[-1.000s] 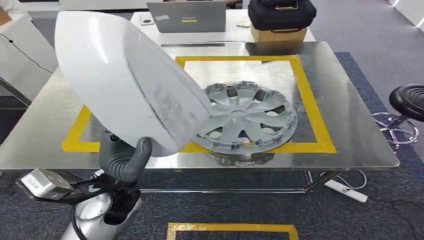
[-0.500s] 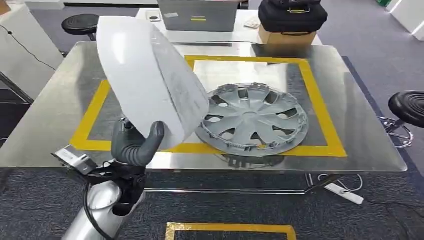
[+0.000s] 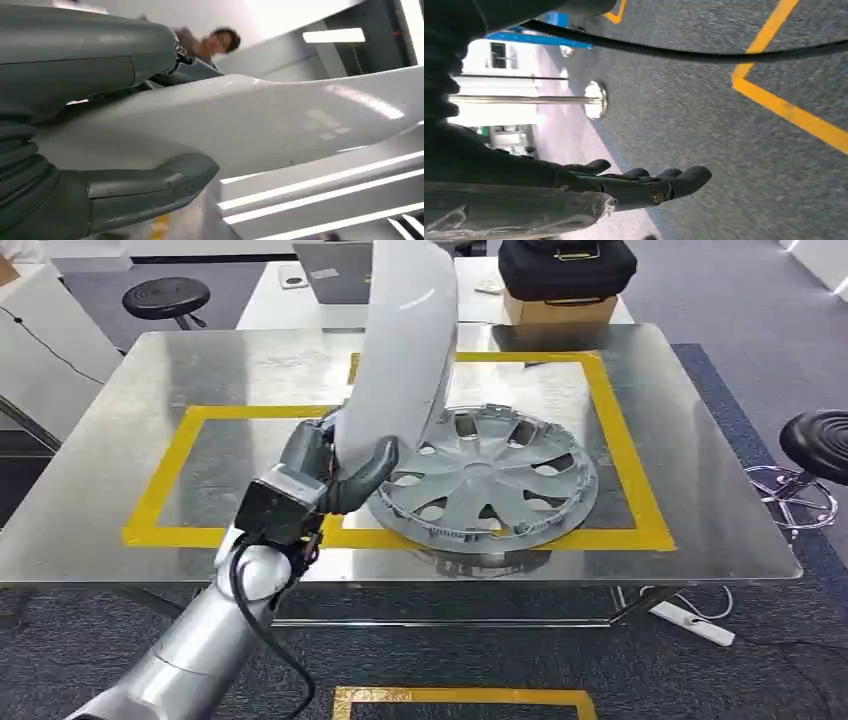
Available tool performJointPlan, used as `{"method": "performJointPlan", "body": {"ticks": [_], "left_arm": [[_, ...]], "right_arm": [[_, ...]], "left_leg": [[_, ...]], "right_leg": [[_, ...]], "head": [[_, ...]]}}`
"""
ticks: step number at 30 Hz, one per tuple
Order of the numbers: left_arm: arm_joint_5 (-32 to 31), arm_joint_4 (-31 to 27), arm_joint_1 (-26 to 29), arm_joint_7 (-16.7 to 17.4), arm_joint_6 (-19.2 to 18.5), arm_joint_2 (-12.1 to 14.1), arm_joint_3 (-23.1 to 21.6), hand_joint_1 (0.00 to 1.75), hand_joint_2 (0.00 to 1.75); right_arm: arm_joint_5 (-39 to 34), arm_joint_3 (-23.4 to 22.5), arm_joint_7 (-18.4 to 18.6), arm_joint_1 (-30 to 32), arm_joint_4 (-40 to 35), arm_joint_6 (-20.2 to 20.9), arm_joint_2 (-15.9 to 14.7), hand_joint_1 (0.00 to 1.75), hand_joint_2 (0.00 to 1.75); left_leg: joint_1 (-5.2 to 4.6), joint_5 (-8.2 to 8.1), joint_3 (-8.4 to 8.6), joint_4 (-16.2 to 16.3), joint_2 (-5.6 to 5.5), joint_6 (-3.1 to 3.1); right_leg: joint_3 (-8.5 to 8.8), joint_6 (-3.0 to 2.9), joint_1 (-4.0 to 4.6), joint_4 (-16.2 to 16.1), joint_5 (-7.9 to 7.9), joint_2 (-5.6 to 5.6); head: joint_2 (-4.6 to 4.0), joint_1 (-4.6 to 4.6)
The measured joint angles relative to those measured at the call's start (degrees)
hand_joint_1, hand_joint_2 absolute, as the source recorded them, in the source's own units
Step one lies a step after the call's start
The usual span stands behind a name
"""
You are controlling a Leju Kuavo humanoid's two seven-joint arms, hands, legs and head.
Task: Take the parts from the cabinet and place them on the table.
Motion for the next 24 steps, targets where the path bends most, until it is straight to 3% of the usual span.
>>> {"method": "performJointPlan", "body": {"ticks": [1,2,3,4,6,7,12,14,15,16,18,19,20,21,23,24], "left_arm": [[-5.9,2.4,-1.4,2.3,3.2,0.2,-0.3,1.75,1.75],[-12.3,5.5,-3.1,4.8,6.6,0.4,-0.9,1.75,1.75],[-16.6,8.5,-4.9,6.6,8.7,0.7,-1.3,1.75,1.75],[-19.0,11.2,-6.3,7.3,10.0,0.9,-1.4,1.75,1.75],[-21.5,17.0,-9.4,8.6,11.0,1.0,-1.4,1.75,1.75],[-23.4,20.0,-11.0,9.5,11.7,1.1,-1.4,1.75,1.75],[-24.4,21.3,-11.7,9.9,12.1,1.1,-1.4,1.75,1.75],[-28.1,25.3,-13.7,11.7,13.4,1.1,-1.4,1.75,1.75],[-38.0,34.4,-17.7,18.1,16.4,1.9,-1.4,1.75,1.75],[-39.7,36.3,-18.6,19.5,16.7,2.0,-1.4,1.75,1.75],[-40.7,39.5,-19.7,19.9,17.2,2.4,-1.3,1.75,1.75],[-40.9,41.0,-20.0,19.9,17.3,2.6,-1.2,1.75,1.75],[-41.1,42.0,-20.1,19.9,17.4,2.8,-1.2,1.75,1.75],[-41.4,43.0,-20.1,20.1,17.4,2.9,-1.2,1.75,1.75],[-43.2,44.3,-20.4,21.9,18.0,3.2,-1.1,1.75,1.75],[-44.0,44.8,-20.6,22.7,18.6,3.5,-1.0,1.75,1.75]], "right_arm": [[0.0,0.0,0.1,0.0,0.0,0.2,0.0,0.0,1.75],[0.0,0.0,0.2,0.0,0.0,0.5,0.0,0.0,1.75],[0.0,0.1,0.3,-0.1,0.0,0.6,0.0,0.0,1.75],[0.0,0.1,0.5,-0.1,0.0,0.9,0.0,0.0,1.75],[0.0,0.2,0.6,-0.2,0.0,1.1,0.0,0.0,1.75],[0.0,0.3,0.7,-0.2,0.0,1.1,0.0,0.0,1.75],[0.0,0.4,0.7,-0.2,0.0,1.2,0.0,0.0,1.75],[0.0,0.5,0.9,-0.2,0.0,1.2,0.0,0.0,1.75],[0.0,1.1,1.1,-0.3,0.0,1.6,0.0,0.0,1.75],[0.0,1.2,1.1,-0.4,0.0,1.6,0.0,0.0,1.75],[0.0,1.5,1.2,-0.5,0.0,1.6,0.0,0.0,1.75],[0.0,1.5,1.2,-0.5,0.0,1.7,0.0,0.0,1.75],[0.0,1.5,1.2,-0.4,0.0,1.7,0.0,0.0,1.75],[0.0,1.5,1.2,-0.4,0.0,1.7,0.0,0.0,1.75],[0.0,1.6,1.2,-0.5,0.0,1.7,0.0,0.0,1.75],[0.0,1.7,1.2,-0.6,0.0,1.7,0.0,0.0,1.75]], "left_leg": [[0.0,-1.61,-2.37,4.5,0.0,-0.09],[0.0,-2.13,-3.94,7.2,0.01,-0.1],[0.0,-1.31,-4.22,7.3,0.01,-0.04],[0.0,0.56,-3.45,5.4,0.02,0.06],[0.0,5.56,0.86,-3.4,0.05,0.38],[0.02,6.78,2.77,-7.1,0.21,0.49],[-0.08,6.49,3.24,-8.1,0.18,0.47],[-0.04,6.01,3.44,-9.0,0.02,1.08],[0.23,6.2,3.66,-9.5,0.0,2.4],[0.23,6.19,3.69,-9.5,0.02,2.7],[0.13,6.08,3.69,-9.5,0.02,2.88],[0.06,6.04,3.73,-9.5,0.02,2.94],[0.03,5.99,3.8,-9.5,-0.01,2.99],[0.03,5.92,3.92,-9.5,-0.08,2.98],[0.05,5.7,4.3,-9.4,-0.27,2.69],[0.06,5.54,4.45,-9.4,-0.27,2.44]], "right_leg": [[-0.01,-0.04,0.0,0.0,-0.02,-0.04],[-0.02,-0.04,0.01,0.0,-0.02,-0.06],[0.01,-0.04,0.01,0.0,-0.02,-0.06],[0.02,-0.04,-0.01,0.0,-0.02,-0.03],[0.21,0.12,-0.08,0.0,-0.09,0.07],[0.17,0.44,-0.03,0.0,-0.14,0.12],[0.02,0.7,0.36,0.2,-0.25,0.13],[-0.27,1.23,0.39,0.1,-0.15,0.2],[-0.65,2.37,0.23,0.8,-0.96,-0.04],[-2.03,2.53,0.23,3.8,-2.71,-0.12],[-6.53,2.66,0.22,13.0,-6.58,-0.14],[-8.58,2.73,0.23,16.8,-7.61,-0.14],[-9.42,2.74,0.22,17.8,-7.14,-0.14],[-8.85,2.66,0.24,16.1,-5.46,-0.14],[-4.61,2.34,0.21,6.4,0.04,-0.15],[-2.44,2.19,0.18,1.7,2.0,-0.16]], "head": [[0.0,-0.04],[0.0,-0.02],[0.0,0.0],[0.0,-0.04],[0.0,-0.02],[0.0,-0.07],[0.0,-0.09],[0.0,0.17],[0.0,0.19],[0.0,0.57],[0.0,0.59],[0.0,0.7],[0.0,0.74],[0.0,0.74],[0.0,0.74],[0.0,0.79]]}}
